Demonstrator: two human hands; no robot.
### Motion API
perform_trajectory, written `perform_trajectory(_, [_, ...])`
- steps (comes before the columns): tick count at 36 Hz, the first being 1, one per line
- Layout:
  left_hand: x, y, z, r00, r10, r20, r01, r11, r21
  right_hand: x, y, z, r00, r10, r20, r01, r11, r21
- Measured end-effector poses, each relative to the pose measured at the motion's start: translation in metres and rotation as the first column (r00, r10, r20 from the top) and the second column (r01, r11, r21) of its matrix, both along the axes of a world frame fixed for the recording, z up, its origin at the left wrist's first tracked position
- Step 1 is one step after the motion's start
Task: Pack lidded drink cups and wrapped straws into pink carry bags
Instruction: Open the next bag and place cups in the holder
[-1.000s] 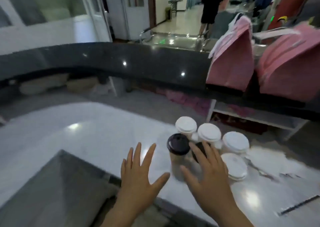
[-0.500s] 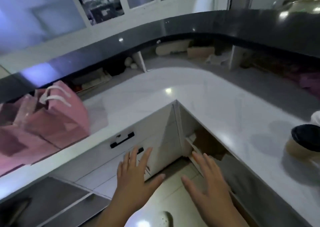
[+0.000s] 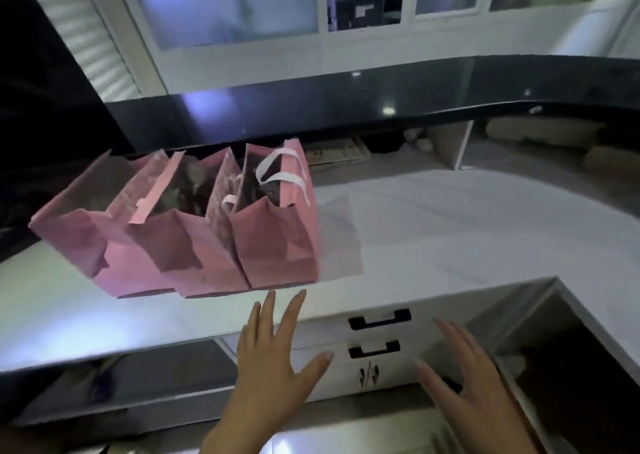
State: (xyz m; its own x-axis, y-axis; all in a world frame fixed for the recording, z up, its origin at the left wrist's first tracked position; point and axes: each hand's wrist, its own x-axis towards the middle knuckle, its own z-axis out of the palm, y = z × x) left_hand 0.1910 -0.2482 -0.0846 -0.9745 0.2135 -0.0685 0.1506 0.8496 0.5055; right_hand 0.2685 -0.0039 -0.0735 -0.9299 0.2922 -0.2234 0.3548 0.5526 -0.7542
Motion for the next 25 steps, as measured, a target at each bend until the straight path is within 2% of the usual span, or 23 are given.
perform_trajectory(5, [-0.047, -0.039, 0.035, 0.996, 0.069, -0.05, -0.065, 0.994, 0.09, -0.064, -0.021, 0.013, 0.991, 0.124, -0.054, -0.124, 0.992, -0.002])
perform_trajectory(8, [-0.08, -0.052, 0.062, 0.984, 0.06, -0.169, -0.035, 0.989, 0.145, -0.111, -0.025, 0.027, 0.976, 0.2, -0.082, -0.196, 0.979, 0.055])
perform_trajectory(13, [-0.144, -0.054, 0.1, 0.968, 0.1, -0.228, -0.082, 0.993, 0.086, -0.204, -0.031, 0.048, 0.932, 0.342, -0.121, -0.315, 0.928, 0.196])
perform_trajectory(19, [-0.211, -0.04, 0.123, 0.969, 0.204, -0.14, -0.188, 0.975, 0.118, -0.303, -0.056, 0.067, 0.878, 0.439, -0.188, -0.403, 0.893, 0.203])
perform_trajectory(25, [-0.26, -0.023, 0.123, 0.95, 0.308, -0.054, -0.311, 0.946, -0.086, -0.357, -0.077, 0.06, 0.855, 0.491, -0.163, -0.472, 0.87, 0.143])
